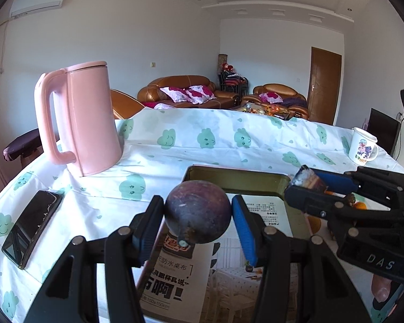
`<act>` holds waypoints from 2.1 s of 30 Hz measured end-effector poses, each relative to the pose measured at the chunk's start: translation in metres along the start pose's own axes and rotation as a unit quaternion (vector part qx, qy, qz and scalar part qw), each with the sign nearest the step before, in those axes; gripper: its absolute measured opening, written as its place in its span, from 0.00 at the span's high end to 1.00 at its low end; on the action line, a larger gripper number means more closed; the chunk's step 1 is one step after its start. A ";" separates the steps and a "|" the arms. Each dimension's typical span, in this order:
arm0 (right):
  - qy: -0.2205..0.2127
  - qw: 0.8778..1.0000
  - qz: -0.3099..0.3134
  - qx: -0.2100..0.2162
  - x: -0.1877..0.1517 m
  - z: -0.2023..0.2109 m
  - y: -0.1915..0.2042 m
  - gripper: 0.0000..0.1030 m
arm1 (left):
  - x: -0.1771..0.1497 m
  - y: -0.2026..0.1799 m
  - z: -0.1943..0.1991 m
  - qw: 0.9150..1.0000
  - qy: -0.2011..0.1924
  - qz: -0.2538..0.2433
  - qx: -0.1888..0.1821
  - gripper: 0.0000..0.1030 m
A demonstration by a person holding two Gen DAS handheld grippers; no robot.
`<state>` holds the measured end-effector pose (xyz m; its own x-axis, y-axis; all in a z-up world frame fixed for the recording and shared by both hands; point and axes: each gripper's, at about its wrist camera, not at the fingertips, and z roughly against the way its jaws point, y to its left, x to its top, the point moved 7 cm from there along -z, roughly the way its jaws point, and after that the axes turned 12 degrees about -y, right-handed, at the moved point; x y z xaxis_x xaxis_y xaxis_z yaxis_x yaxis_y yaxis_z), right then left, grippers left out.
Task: Organize fruits
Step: 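Carry the purple fruit with the left tool while the right tool carries the cake roll over the tin, then open the left tool over the tin while the right tool releases the cake roll into it, then grasp a dark brown mangosteen with the right tool while the left tool grasps another cake roll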
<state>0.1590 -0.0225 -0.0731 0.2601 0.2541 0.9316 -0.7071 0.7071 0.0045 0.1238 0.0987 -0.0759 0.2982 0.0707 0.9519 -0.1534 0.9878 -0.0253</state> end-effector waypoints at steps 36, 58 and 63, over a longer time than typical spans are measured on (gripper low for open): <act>0.010 0.970 -0.159 -0.186 -0.071 0.120 -0.147 0.37 | -0.005 -0.112 0.034 0.995 -0.016 -0.027 -0.099 0.15; 0.070 0.971 -0.200 -0.114 -0.101 0.101 -0.141 0.57 | -0.043 -0.186 -0.003 0.974 0.116 -0.062 -0.186 0.51; 0.054 0.970 -0.205 -0.117 -0.098 0.107 -0.143 0.57 | -0.048 -0.194 -0.020 0.969 0.147 -0.064 -0.191 0.53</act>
<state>0.1640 -0.2189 -0.1260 0.5642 -0.0212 0.8254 -0.3638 0.8910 0.2715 0.1579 -0.0940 -0.1227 0.5550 -0.0740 0.8286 0.2449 0.9664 -0.0776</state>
